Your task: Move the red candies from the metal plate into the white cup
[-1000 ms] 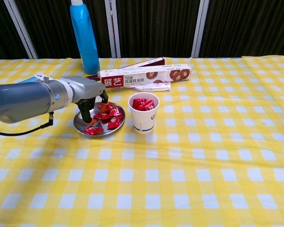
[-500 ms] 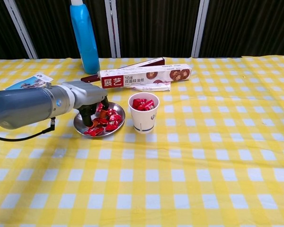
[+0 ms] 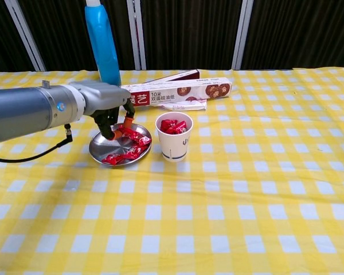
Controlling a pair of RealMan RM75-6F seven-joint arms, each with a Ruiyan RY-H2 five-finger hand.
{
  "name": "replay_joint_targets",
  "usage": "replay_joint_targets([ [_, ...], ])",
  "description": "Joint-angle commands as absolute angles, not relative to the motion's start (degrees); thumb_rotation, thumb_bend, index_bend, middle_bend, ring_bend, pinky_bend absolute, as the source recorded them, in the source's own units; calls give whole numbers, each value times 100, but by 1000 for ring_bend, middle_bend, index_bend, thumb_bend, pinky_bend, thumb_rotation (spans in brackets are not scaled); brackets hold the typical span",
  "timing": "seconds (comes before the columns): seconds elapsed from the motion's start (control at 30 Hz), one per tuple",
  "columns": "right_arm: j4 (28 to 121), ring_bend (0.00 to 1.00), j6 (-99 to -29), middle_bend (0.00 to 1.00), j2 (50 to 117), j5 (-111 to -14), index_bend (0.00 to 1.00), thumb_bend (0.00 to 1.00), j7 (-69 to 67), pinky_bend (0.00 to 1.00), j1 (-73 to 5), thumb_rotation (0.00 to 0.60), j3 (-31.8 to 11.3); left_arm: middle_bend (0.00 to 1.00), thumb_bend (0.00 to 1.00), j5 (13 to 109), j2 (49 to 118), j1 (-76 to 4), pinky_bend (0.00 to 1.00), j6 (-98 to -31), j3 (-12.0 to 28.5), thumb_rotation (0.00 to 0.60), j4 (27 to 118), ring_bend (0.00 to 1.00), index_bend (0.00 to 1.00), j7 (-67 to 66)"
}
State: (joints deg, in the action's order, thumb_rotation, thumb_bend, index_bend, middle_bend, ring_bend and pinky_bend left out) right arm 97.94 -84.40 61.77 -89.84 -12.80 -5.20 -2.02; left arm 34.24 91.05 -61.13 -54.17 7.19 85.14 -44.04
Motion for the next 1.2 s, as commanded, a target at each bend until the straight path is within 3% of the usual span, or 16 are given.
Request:
replay_joint_targets([
  [0.03, 9796, 0, -8441, 0, 6179, -8983, 0, 388, -1278, 0, -520, 600, -203, 952, 510, 3616, 8833, -6106, 1000, -5568, 929, 600, 8843, 976, 549, -4251],
  [0.27, 9795, 0, -8449, 0, 6181, -8977, 0, 388, -1272, 0, -520, 600, -210, 951, 509, 3689, 8717, -6284, 1000, -5619, 1242, 600, 9145, 976, 534, -4176],
  [0.57, 9796, 0, -8460, 0, 6168, -8964, 0, 388, -1326, 0, -515, 600, -219, 950, 500, 3471, 9312, -6655, 1000, -5513, 1273, 600, 8745, 976, 520, -4412],
  [0.93, 9800, 0, -8453, 0, 6148, -8996, 0, 388, -1381, 0, -527, 600, -215, 938, 309, 3217, 9708, -6872, 1000, -5505, 1253, 600, 8435, 973, 459, -4594],
  [1.2, 9801, 0, -8467, 0, 6156, -9001, 0, 388, -1358, 0, -521, 600, -212, 931, 295, 3409, 9539, -6737, 1000, -5665, 1316, 600, 8695, 970, 382, -4327],
])
